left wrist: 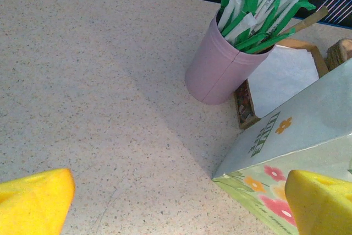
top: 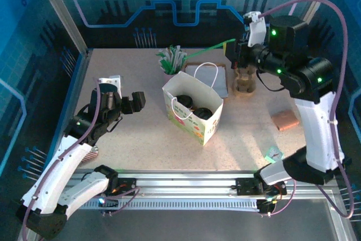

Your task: Pack the takeout coffee

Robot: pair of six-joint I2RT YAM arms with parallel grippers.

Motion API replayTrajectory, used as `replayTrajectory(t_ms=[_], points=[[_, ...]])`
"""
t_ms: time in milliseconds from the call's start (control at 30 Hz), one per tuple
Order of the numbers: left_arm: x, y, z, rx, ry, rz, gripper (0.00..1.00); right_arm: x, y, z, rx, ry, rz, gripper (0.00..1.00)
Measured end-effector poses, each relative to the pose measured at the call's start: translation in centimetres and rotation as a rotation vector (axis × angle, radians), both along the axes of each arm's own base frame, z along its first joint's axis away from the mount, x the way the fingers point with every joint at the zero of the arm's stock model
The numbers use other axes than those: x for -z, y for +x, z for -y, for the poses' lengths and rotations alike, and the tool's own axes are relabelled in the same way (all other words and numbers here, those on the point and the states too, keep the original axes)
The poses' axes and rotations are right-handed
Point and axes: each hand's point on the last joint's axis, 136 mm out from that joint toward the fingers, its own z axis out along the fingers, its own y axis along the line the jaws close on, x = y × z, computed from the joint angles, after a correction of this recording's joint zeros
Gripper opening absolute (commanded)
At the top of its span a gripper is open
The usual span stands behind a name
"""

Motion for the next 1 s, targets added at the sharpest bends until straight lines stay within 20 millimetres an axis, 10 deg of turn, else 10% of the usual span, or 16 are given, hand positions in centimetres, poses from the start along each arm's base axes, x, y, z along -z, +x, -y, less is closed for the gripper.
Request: replayTrajectory(t_ms=[367, 1000], points=[[0.2, 0.0, 0.0, -0.001, -0.003, 0.011, 0.99, 4.3, -5.4, -0.7, -0.091, -0.059, -0.042, 0.0], [0.4, 0.0, -0.1, -0.002, -0.001, 0.011, 0.99, 14.2, -3.0, -3.8, -0.017, -0.391, -0.164, 0.0]])
